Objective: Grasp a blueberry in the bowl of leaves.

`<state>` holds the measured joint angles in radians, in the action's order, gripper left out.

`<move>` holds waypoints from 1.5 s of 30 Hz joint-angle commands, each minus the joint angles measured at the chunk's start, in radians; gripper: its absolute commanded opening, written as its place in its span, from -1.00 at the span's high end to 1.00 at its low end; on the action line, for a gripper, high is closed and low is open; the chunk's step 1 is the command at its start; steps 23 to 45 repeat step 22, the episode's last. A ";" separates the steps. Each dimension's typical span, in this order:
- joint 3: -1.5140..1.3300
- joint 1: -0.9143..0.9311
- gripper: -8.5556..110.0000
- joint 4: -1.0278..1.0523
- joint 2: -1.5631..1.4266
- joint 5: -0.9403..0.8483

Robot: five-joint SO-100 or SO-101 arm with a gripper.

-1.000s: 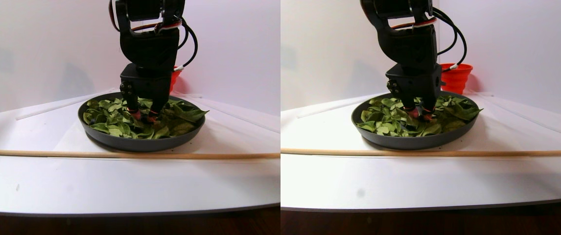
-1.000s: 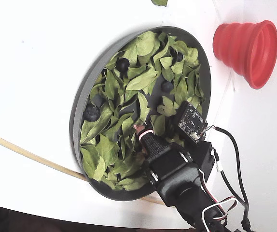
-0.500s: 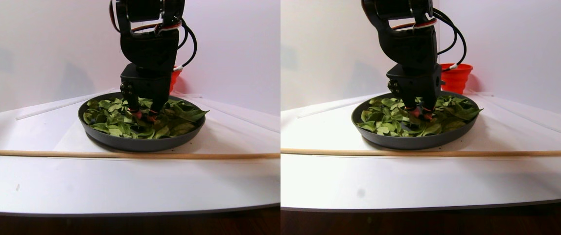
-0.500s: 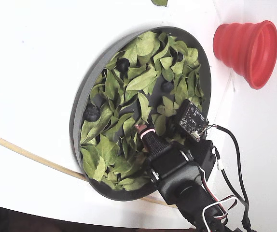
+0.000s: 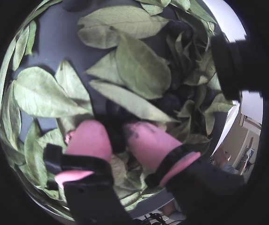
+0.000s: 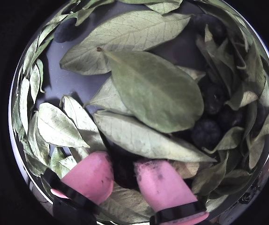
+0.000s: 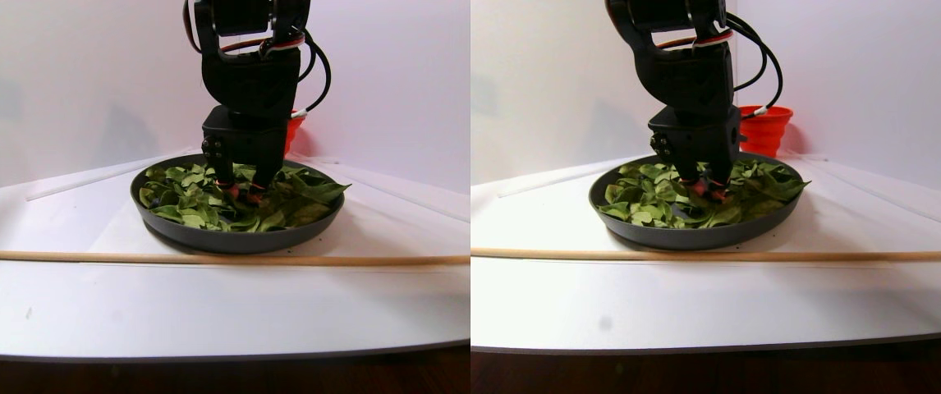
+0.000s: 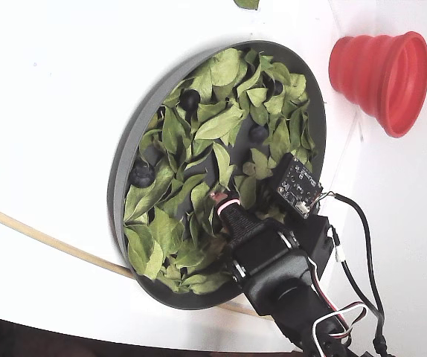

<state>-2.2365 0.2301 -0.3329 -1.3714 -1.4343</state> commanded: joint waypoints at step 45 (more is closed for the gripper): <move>0.021 -0.014 0.71 0.084 -0.213 -0.003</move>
